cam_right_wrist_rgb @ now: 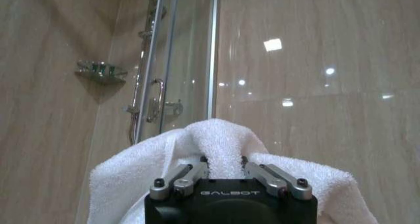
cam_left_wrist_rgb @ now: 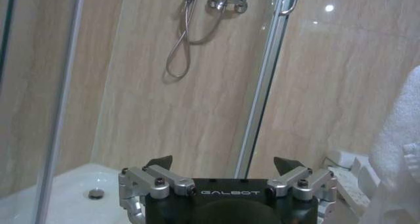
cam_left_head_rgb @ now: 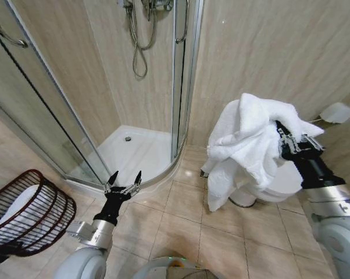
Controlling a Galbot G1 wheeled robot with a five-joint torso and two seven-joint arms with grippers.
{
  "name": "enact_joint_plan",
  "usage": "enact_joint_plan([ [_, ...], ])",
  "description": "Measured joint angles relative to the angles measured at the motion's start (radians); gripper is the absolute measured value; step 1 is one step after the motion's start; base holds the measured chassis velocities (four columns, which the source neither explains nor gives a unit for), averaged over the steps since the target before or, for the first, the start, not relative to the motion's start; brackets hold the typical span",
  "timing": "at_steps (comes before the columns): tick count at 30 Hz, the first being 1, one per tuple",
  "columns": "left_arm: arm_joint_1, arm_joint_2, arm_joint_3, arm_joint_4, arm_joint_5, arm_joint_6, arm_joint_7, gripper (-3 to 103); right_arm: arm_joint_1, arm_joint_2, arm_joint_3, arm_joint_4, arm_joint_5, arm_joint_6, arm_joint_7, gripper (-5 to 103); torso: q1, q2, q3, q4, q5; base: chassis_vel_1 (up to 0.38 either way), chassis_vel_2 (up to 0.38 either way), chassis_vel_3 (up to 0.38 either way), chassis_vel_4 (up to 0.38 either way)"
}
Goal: Discard the used towel into the hamper.
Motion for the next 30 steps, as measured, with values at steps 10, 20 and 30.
enact_joint_plan([
  [10, 0.000, 0.000, 0.000, 0.000, 0.000, 0.000, 0.000, 100, -0.020, 0.001, 0.009, 0.000, 0.000, 0.011, 0.002, 14, 0.014, 0.043, 0.029, 0.0000, 0.0000, 0.000, 0.000, 0.000, 0.000],
  [20, 0.000, 0.000, 0.000, 0.000, 0.000, 0.000, 0.000, 100, -0.022, 0.003, 0.013, 0.000, 0.000, 0.029, 0.000, 14, 0.029, 0.084, 0.055, 0.0000, -0.0001, 0.000, 0.000, 0.000, 0.000],
  [30, 0.000, 0.000, 0.000, 0.000, 0.000, 0.000, 0.000, 100, -0.033, 0.010, -0.010, 0.000, -0.015, 0.030, 0.002, 14, 0.044, 0.125, 0.081, 0.0000, 0.0000, 0.000, 0.000, 0.000, 0.000],
])
